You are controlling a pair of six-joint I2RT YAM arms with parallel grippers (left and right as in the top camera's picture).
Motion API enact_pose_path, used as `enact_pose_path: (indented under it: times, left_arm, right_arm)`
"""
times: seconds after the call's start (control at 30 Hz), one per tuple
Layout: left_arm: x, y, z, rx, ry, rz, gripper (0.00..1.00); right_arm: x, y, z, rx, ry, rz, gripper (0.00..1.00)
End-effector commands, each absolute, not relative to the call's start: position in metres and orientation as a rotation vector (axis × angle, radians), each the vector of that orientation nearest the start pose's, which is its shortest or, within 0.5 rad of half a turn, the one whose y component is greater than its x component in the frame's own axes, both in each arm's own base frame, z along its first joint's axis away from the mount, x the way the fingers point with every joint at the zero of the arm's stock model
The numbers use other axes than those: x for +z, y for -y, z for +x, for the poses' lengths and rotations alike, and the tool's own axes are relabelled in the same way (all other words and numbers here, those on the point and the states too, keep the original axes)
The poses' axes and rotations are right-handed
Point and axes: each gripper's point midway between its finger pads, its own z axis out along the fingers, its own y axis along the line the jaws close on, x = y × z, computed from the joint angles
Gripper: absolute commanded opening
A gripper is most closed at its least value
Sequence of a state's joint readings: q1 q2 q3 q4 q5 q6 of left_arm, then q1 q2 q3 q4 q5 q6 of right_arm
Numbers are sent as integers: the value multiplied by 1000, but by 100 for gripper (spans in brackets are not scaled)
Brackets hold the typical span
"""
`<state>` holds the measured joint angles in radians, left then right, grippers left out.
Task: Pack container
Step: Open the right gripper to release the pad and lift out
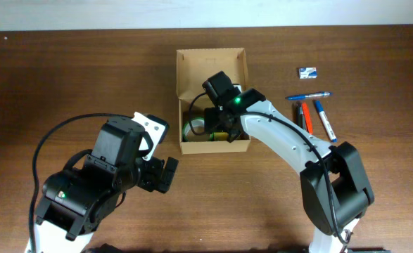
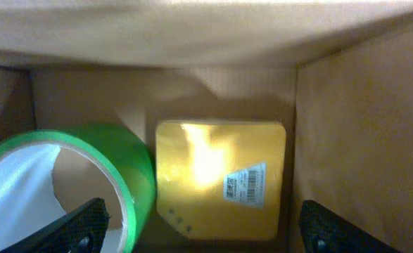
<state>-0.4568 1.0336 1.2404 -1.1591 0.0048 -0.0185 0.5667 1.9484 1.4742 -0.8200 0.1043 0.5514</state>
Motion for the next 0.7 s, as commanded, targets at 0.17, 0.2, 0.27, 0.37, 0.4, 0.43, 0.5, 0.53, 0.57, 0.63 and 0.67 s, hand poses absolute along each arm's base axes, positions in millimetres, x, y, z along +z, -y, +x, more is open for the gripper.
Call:
enact_pose_path:
  times: [0.17, 0.2, 0.27, 0.37, 0.4, 0.43, 0.5, 0.53, 0.57, 0.63, 0.67]
  left_arm:
    - [259, 115, 228, -216, -2437, 570, 100]
    - [259, 115, 228, -216, -2437, 570, 100]
    - [259, 115, 228, -216, -2438, 570, 99]
    - [259, 115, 228, -216, -2437, 570, 100]
    - [259, 115, 228, -216, -2437, 570, 100]
    - [259, 115, 228, -216, -2437, 570, 100]
    - [259, 115, 228, -216, -2437, 570, 100]
    - [259, 115, 228, -216, -2437, 570, 99]
    - [259, 115, 228, -216, -2437, 570, 100]
    - [259, 115, 228, -216, -2437, 570, 100]
    - [259, 115, 228, -216, -2437, 570, 100]
  right_arm:
    - [143, -229, 384, 152, -2740, -129, 88]
    - [154, -229, 385, 159, -2730, -131, 88]
    - [171, -230, 387, 168, -2708, -150, 88]
    - [198, -228, 389, 174, -2668, -200, 88]
    - [206, -225, 391, 170, -2660, -196, 88]
    - [214, -222, 392, 169, -2650, -202, 88]
    - [228, -207, 397, 157, -2638, -167, 88]
    - [232, -198, 400, 150, -2635, -150, 88]
    - [235, -190, 403, 139, -2633, -141, 88]
    - [237, -164, 409, 116, -2638, -71, 88]
    - [237, -149, 412, 100, -2646, -25, 88]
